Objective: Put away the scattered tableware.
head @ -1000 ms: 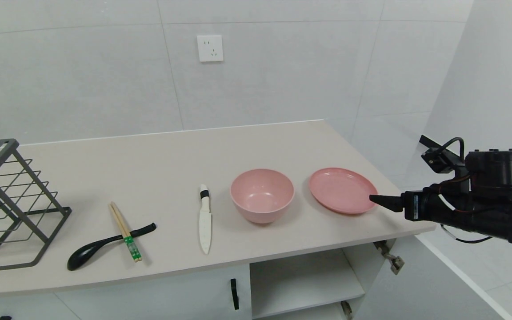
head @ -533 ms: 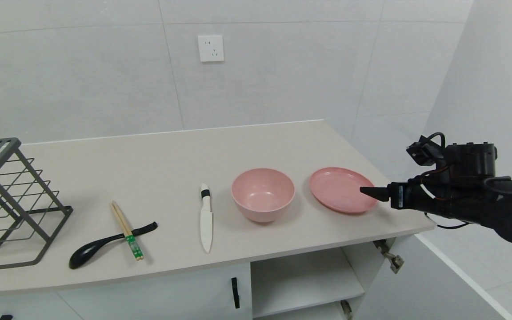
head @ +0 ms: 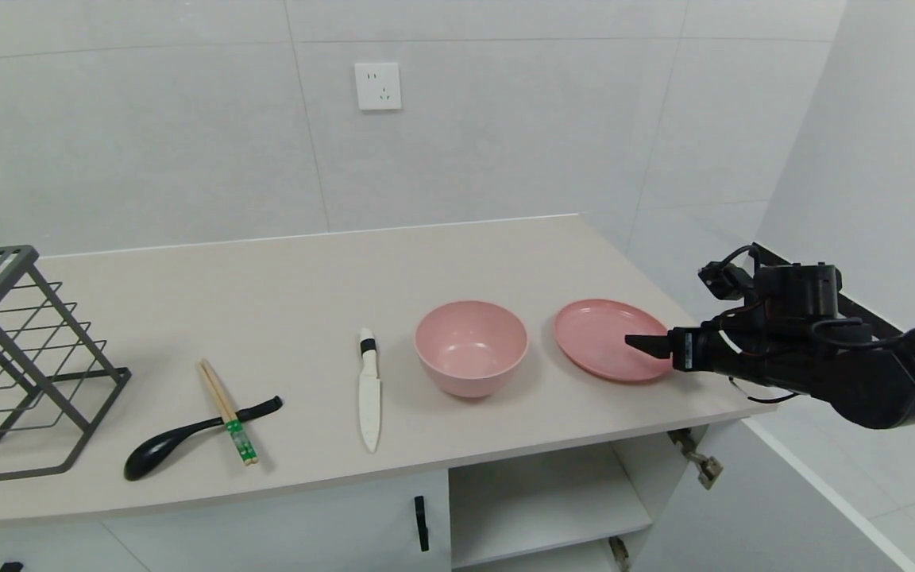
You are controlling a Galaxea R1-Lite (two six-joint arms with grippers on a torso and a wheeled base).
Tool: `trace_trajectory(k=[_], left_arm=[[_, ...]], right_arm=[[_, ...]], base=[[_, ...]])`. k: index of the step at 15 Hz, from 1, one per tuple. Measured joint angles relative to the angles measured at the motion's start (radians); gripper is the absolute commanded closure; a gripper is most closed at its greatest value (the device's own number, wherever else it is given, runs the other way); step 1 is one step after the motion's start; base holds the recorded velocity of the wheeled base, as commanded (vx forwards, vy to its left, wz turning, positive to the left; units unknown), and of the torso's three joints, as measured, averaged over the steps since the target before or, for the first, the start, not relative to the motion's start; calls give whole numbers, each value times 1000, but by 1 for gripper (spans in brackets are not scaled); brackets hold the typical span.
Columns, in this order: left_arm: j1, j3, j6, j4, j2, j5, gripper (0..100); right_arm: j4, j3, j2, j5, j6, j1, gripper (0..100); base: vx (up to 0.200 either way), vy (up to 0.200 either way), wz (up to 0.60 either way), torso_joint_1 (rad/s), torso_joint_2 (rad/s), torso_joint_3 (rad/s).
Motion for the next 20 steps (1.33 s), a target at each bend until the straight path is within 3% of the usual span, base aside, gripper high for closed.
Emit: trace_trajectory(k=[10, 11, 14, 20], left_arm=[[0, 0, -1, 0, 0, 0, 0], [0, 0, -1, 0, 0, 0, 0], [0, 0, -1, 0, 0, 0, 0], [0, 0, -1, 0, 0, 0, 0]], right_arm=[[-13, -28, 64, 0, -2, 38, 0], [-14, -31, 70, -5, -2, 47, 100], [-15, -51, 95, -97, 8, 55, 100], [-51, -65, 99, -101, 15, 8, 100]], base=[[0, 0, 0, 0, 0, 0], [0, 0, 0, 0, 0, 0], [0, 0, 0, 0, 0, 0], [0, 0, 0, 0, 0, 0]])
